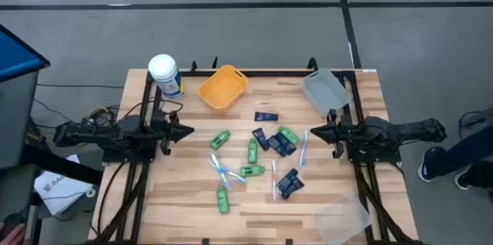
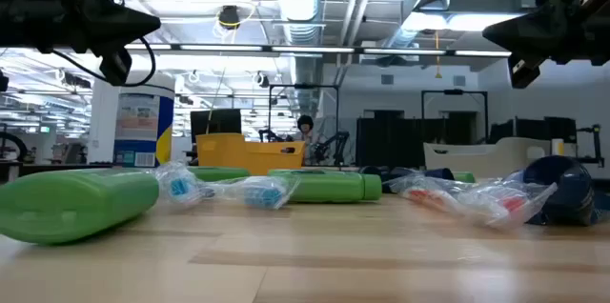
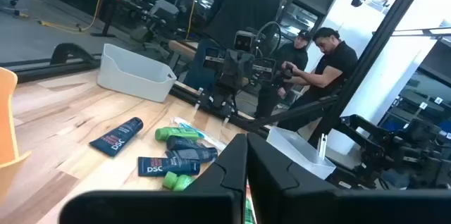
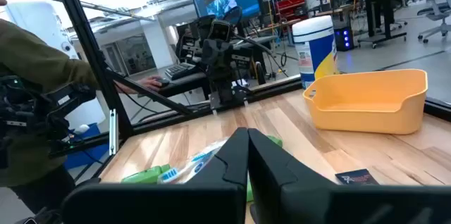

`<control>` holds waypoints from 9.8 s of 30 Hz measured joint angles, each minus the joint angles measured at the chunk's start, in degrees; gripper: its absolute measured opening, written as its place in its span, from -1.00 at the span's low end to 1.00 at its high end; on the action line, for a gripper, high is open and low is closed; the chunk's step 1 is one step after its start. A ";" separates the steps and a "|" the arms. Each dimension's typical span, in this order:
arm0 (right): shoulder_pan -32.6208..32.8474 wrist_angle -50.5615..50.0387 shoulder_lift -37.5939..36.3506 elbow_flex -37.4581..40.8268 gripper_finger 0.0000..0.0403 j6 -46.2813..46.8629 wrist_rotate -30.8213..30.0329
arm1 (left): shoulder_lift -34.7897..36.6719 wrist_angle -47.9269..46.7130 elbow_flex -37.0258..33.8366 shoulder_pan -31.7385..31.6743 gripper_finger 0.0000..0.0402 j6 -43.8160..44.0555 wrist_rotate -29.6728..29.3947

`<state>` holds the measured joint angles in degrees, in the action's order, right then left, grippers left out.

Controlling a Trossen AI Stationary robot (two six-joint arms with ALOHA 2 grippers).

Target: Pick & Place Travel size toiletries

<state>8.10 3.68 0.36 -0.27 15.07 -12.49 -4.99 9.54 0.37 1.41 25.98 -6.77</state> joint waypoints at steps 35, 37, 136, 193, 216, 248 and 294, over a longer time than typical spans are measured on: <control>-0.01 0.01 0.00 0.00 -1.00 0.00 0.00 | 0.00 0.00 -0.01 0.02 -1.00 0.00 0.01; -0.02 0.02 0.00 0.00 -1.00 0.00 0.00 | 0.02 0.00 -0.01 0.01 -1.00 0.00 0.00; -3.50 -0.70 -0.01 0.00 -1.00 -2.01 -1.11 | -91.01 -17.33 41.21 0.13 0.06 0.02 -11.16; -4.11 -0.68 0.00 0.00 -1.00 -1.53 -1.11 | -81.77 -7.01 41.34 -29.94 -0.15 -13.68 -6.79; -4.11 -0.69 -0.01 0.00 -1.00 -1.51 -1.09 | -77.50 -3.66 43.30 -28.17 0.38 -16.53 -4.21; -4.04 -0.68 -0.01 0.00 -1.00 -1.50 -1.09 | -75.27 -16.34 47.64 19.56 0.34 -43.77 19.11; -4.09 -0.69 -0.01 0.00 -1.00 -1.51 -1.08 | -99.06 -0.54 44.51 23.34 0.32 -57.51 26.19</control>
<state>4.01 3.00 0.35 -0.27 13.56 -13.57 -104.05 8.99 44.88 24.75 -31.53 19.42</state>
